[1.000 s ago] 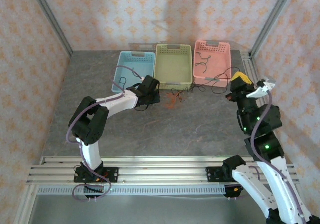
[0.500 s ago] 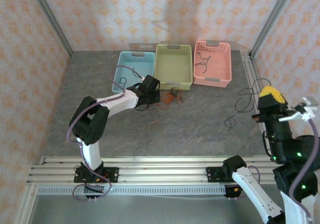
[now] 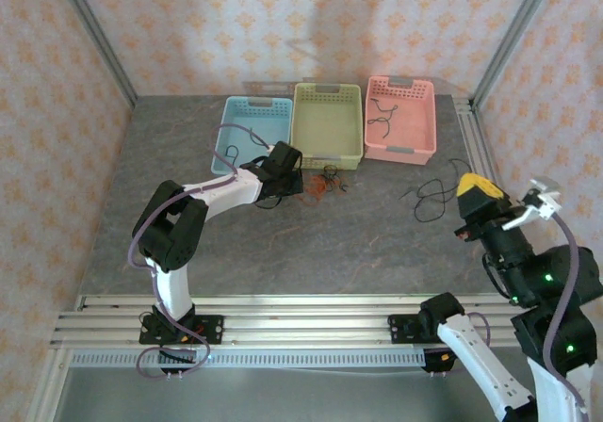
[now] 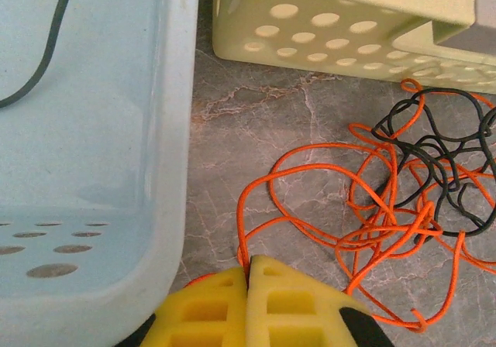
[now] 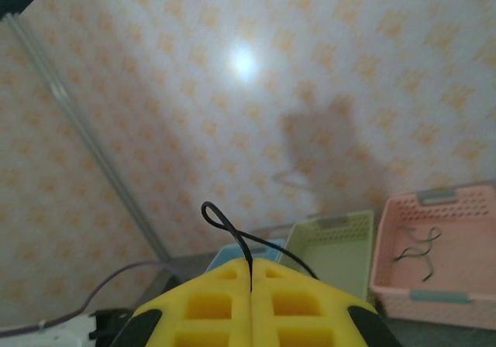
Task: Untangle the cables
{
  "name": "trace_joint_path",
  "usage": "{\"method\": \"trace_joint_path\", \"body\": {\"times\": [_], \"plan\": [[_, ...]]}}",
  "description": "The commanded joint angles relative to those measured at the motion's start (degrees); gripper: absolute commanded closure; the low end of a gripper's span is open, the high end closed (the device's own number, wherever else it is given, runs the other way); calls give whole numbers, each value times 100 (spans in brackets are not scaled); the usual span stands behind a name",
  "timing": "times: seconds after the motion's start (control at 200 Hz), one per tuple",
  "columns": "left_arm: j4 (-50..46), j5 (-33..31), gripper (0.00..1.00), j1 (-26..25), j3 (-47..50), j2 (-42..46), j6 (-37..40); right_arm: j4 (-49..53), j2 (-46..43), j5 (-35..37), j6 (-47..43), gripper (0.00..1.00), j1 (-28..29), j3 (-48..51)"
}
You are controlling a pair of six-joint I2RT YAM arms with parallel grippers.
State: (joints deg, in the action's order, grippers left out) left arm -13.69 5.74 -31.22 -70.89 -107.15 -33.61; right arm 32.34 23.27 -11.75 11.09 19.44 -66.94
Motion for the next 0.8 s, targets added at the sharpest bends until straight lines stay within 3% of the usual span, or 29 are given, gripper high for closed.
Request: {"method": "trace_joint_path", "body": {"times": [0.0,0.26,0.601,0.796], "plan": [[-61,27,100,35,-144,-60,-41,-330,257,-826,398,100,-27,188],[315,25,100,50,194,243,-67,-1644,804,-1613,1187,100,-20,929],[826,11,100,46,669,683,-93,-2873,1759,-1834,1594,100,-21,1266],[1192,-27,100,46,1029,1010,-120,-3608,2482,-1595,1679,100,-21,1298]]}}
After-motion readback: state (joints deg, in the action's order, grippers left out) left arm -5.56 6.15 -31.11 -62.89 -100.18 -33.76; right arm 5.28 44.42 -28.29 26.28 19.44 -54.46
